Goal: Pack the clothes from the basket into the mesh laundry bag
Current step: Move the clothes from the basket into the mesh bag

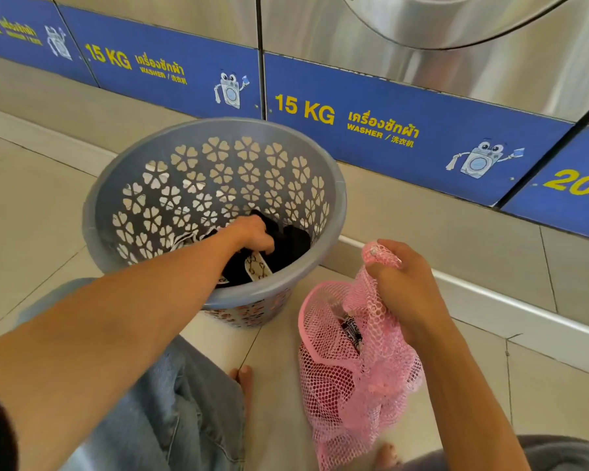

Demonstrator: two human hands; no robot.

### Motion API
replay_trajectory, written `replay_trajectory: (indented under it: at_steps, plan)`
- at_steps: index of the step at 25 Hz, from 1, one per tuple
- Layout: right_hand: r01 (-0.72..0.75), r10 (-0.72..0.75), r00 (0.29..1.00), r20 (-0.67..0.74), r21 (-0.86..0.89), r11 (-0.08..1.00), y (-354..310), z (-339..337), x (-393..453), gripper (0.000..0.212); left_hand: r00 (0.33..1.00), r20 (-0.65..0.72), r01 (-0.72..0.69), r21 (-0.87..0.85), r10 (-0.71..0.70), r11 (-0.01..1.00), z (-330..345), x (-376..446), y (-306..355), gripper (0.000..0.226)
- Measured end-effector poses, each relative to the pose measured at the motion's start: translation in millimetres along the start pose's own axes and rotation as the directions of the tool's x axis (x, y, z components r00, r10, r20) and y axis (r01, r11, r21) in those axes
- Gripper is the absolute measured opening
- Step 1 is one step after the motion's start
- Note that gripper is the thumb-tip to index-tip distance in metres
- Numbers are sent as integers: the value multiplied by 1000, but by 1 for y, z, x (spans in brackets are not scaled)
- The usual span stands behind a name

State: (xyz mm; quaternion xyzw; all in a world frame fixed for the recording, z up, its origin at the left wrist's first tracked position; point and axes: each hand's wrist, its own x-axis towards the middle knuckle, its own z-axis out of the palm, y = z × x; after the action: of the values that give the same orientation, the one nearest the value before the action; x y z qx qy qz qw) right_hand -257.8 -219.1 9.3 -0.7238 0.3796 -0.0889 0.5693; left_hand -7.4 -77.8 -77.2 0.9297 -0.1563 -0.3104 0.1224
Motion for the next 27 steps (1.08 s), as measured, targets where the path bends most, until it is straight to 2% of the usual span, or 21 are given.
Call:
replay_trajectory:
  at_steps: [1,3,5,7,10,13,15,17,19,21,23,25,27]
  plan:
    - [10,-10,1000,-2,-6,1000,-1,-1,-2,40,998,-53,10,-180,-20,984,-10,-5,1,37]
    - [25,-25,1000,-3,-30,999,-3,-4,-7,35,987,-148,-19,-468,-58,883,-37,-21,8,26]
    - [24,-24,1000,-10,-21,999,-4,-10,-14,30,971,-236,-114,-617,-45,778,-69,-47,22,16]
    - [30,-30,999,-18,-10,1000,-5,-16,-18,25,959,-285,-206,-718,-11,664,-96,-82,38,13]
    - [41,-41,998,-39,7,999,-5,-24,-22,20,941,-319,-333,-804,115,492,-122,-140,56,25]
    - [70,-68,996,-65,30,997,-3,-34,-28,20,887,-374,-441,-858,270,262,-131,-198,74,32]
    - [78,-73,994,-87,61,995,-4,-43,-36,16,860,-404,-463,-874,312,144,-126,-226,82,41]
    - [77,-69,993,-101,77,994,-6,-50,-43,16,877,-353,-419,-893,326,162,-111,-235,89,45]
    - [93,-84,991,-109,86,992,-6,-54,-51,24,912,-232,-317,-922,339,223,-85,-235,96,35]
    - [131,-116,985,-129,118,984,-4,-59,-53,20,928,-159,-232,-954,336,191,-57,-225,94,35]
    - [160,-135,978,-161,161,974,-3,-64,-54,18,941,-133,-179,-976,312,125,-30,-217,89,37]
    - [177,-145,973,-178,183,967,-4,-70,-55,17,937,-127,-135,-991,326,3,-9,-218,90,33]
    - [194,-161,972,-172,194,962,-6,-71,-58,20,957,-110,-75,-987,267,-140,8,-218,99,50]
